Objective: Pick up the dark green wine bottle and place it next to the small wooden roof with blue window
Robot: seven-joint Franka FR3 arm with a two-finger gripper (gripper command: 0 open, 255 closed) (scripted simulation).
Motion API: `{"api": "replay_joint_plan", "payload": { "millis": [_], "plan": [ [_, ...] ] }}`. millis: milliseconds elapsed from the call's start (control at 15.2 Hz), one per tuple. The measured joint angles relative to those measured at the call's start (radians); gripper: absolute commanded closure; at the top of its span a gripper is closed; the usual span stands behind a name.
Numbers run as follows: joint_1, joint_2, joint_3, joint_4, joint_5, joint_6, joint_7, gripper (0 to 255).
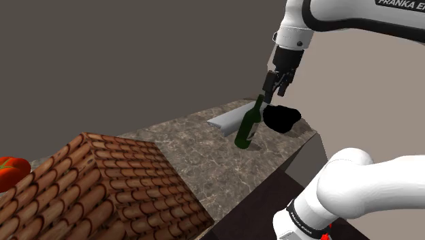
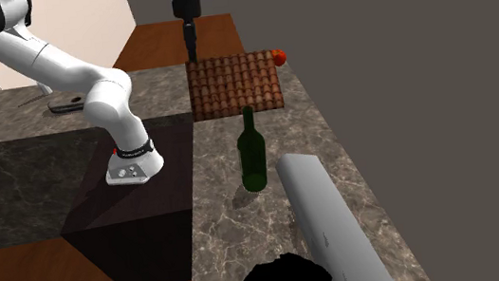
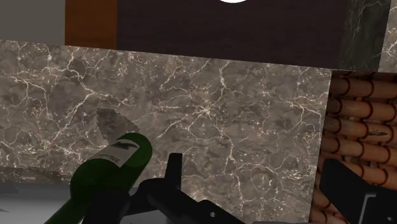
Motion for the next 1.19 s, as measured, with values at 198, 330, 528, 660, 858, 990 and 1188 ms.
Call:
{"api": "replay_joint_plan", "payload": {
  "millis": [198,330,528,660,858,990,1188],
  "plan": [
    [-0.006,0.009,-0.025,-0.014,-0.014,0.037,-0.027,0],
    [-0.017,0.022,-0.067,-0.029,-0.037,0.086,-0.074,0],
    [-0.033,0.057,-0.136,-0.044,-0.069,0.171,-0.150,0],
    [-0.039,0.084,-0.176,-0.057,-0.082,0.235,-0.193,0],
    [-0.045,0.143,-0.238,-0.048,-0.092,0.320,-0.261,0],
    [-0.046,0.199,-0.284,-0.032,-0.093,0.382,-0.312,0],
    [-0.044,0.280,-0.354,-0.002,-0.081,0.466,-0.397,0]
  ]
}}
